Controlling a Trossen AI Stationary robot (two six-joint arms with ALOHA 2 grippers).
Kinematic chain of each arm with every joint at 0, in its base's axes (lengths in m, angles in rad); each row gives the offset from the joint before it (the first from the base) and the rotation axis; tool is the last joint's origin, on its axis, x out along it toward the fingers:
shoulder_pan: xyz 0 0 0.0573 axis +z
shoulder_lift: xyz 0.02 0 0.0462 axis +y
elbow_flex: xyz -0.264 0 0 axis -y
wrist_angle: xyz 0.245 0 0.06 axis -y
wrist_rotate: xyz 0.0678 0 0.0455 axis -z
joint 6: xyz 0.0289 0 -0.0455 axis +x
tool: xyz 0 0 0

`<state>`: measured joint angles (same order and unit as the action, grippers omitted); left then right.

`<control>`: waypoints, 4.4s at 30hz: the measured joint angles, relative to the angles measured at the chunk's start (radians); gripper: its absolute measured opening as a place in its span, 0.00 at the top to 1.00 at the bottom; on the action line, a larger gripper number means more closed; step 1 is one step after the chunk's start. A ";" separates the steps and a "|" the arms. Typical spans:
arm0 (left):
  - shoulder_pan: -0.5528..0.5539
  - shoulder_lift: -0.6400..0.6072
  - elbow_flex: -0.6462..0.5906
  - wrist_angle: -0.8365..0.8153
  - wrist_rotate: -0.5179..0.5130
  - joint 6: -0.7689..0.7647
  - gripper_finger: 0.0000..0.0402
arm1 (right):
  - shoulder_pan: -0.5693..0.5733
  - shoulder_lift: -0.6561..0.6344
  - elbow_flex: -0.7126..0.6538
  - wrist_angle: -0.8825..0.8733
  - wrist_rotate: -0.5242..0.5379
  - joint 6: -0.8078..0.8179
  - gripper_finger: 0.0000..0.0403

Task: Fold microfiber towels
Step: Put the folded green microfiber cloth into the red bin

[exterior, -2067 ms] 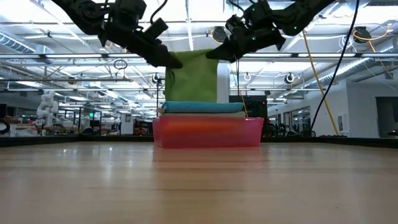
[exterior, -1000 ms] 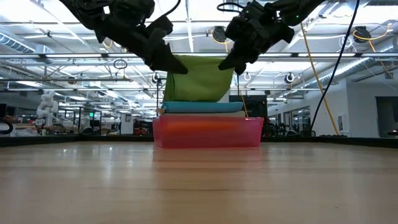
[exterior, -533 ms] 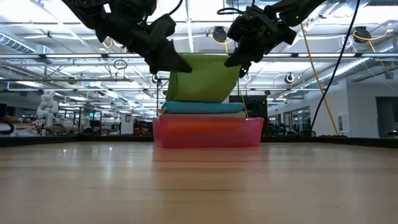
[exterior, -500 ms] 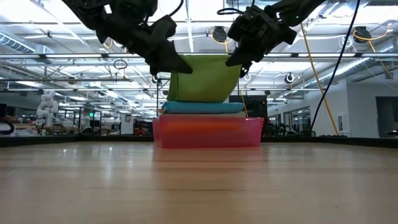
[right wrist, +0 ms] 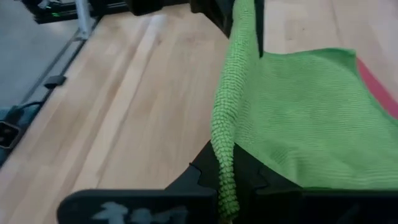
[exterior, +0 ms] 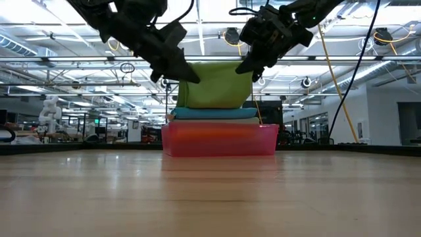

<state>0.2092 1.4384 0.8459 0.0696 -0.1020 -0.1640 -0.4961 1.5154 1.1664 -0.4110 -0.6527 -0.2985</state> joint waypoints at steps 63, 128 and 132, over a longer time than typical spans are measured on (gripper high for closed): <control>0.053 0.096 -0.002 -0.039 -0.266 -0.128 0.51 | -0.021 0.136 -0.114 0.716 0.034 -0.029 0.68; 0.045 0.129 -0.214 0.444 -0.055 0.124 0.98 | -0.050 0.364 -0.132 0.852 0.018 0.007 1.00; 0.047 0.137 -0.258 0.476 -0.048 0.098 0.99 | -0.050 0.364 -0.150 0.856 0.018 -0.001 1.00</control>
<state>0.2562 1.5754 0.5882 0.5458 -0.1503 -0.0659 -0.5457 1.8793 1.0166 0.4454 -0.6342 -0.2998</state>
